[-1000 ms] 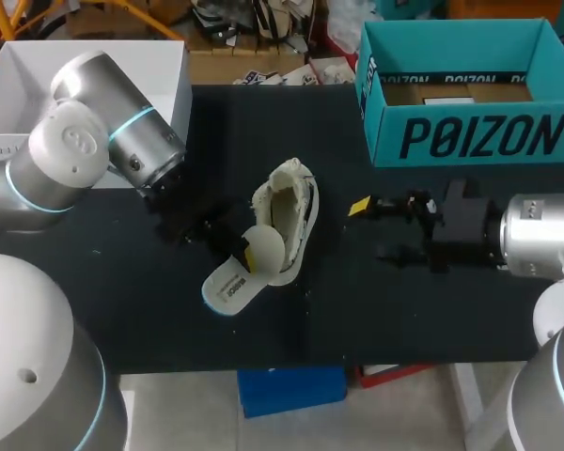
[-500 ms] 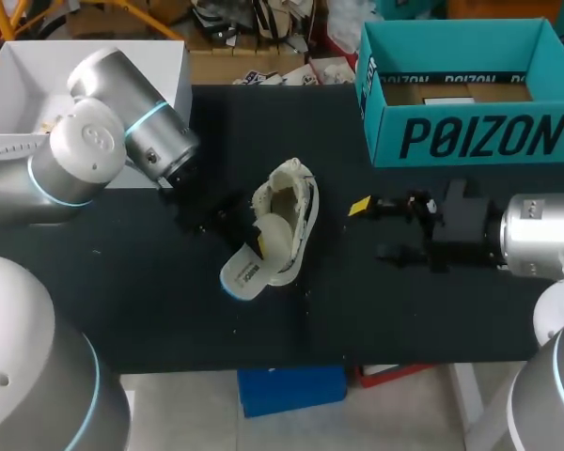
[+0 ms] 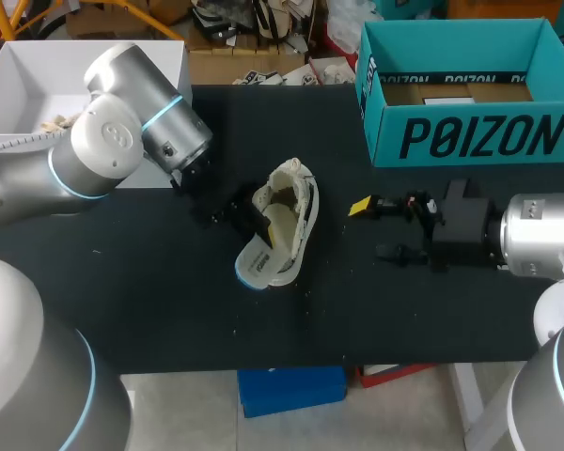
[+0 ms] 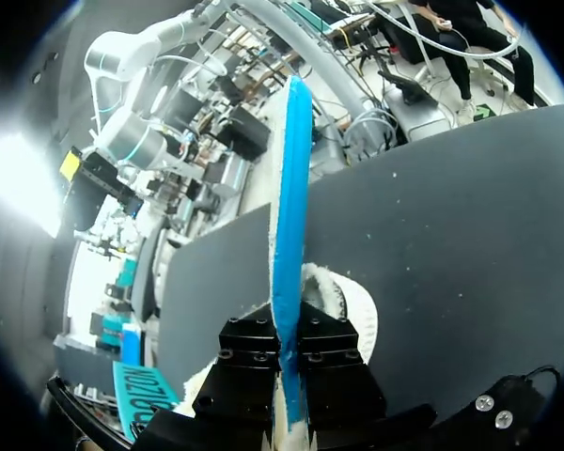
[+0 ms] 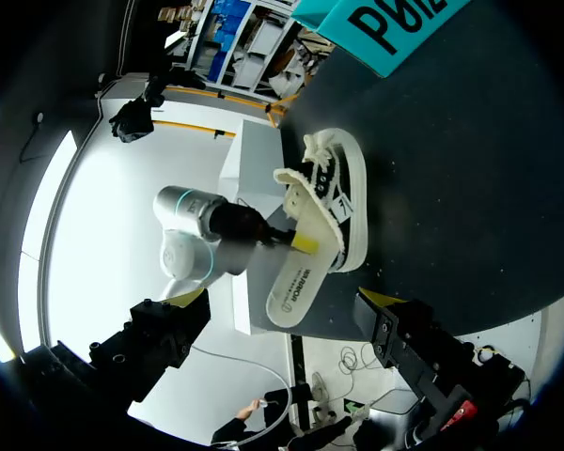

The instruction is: Take the shoe out of the shoebox, open the shoe tongue, remove and reinsert the insole, then place the shoe into the shoebox

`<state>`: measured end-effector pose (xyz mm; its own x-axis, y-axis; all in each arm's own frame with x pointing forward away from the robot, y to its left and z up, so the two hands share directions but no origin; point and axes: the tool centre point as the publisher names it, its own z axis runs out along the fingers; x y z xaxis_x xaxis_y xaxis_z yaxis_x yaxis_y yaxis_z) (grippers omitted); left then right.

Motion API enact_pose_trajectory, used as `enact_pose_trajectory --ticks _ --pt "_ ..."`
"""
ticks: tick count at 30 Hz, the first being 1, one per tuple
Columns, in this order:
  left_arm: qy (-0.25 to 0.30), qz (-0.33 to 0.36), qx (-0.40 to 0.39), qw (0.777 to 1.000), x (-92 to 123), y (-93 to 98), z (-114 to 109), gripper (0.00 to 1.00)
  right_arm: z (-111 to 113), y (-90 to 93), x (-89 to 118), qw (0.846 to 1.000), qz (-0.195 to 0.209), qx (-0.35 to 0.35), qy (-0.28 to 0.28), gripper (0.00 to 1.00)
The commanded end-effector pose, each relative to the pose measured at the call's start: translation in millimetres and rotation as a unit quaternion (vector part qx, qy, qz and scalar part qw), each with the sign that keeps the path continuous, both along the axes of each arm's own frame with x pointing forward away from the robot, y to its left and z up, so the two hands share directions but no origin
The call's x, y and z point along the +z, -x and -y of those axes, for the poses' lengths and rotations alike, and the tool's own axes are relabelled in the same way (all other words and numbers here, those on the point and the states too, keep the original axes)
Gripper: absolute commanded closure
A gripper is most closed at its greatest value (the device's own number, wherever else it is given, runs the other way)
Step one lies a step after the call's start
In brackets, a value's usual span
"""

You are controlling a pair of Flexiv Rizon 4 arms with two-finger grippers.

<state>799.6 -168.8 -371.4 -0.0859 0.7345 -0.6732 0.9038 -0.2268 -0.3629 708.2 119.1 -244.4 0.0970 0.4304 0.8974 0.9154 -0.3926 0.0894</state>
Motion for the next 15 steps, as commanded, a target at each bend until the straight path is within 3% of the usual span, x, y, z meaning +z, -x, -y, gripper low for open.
enact_pose_trajectory --ticks 1,15 --pt "-0.010 0.008 0.000 1.000 -0.3 -6.7 5.8 1.00 -0.3 0.0 0.4 1.000 0.000 0.000 0.000 0.00" --pt "-0.010 0.022 0.027 0.999 -6.1 -29.3 7.6 1.00 -0.3 0.0 0.4 1.000 0.000 0.000 0.000 0.00"
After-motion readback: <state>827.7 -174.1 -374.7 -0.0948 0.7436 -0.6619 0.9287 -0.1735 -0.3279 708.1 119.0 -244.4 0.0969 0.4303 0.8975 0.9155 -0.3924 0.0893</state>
